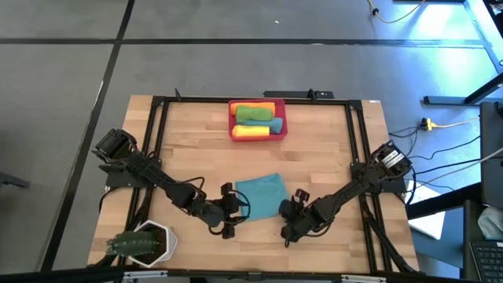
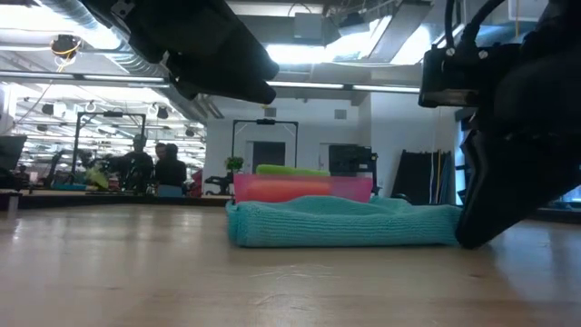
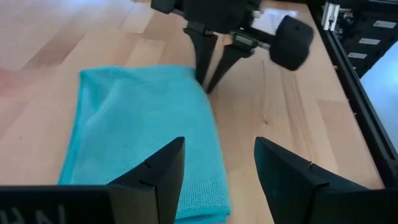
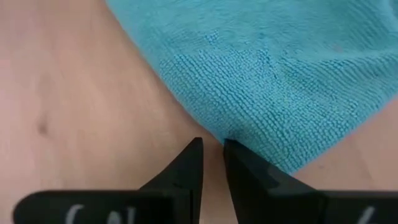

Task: Roll microfiber towels into tight, uniform cylinder then place into a basket
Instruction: Roll the blue microfiber cloth

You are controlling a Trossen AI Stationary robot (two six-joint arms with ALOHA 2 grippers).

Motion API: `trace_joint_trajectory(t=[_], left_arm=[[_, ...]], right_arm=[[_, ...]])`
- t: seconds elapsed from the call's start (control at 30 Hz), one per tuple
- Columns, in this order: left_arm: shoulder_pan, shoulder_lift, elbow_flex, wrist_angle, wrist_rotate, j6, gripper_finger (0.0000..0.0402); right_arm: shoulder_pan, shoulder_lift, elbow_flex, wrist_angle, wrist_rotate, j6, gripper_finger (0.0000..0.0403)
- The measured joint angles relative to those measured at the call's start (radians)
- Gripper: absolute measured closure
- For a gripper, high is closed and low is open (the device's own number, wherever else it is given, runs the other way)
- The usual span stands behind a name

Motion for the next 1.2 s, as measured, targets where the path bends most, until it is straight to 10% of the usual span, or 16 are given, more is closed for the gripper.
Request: trace_joint_trajectory(t=[1.2], left_arm=[[0.0,0.0,0.0,0.0,-0.003,0.0,0.0218]], right_arm=[[-0.052,0.0,-0.001,-0.056,0.033,0.096,0.0334]])
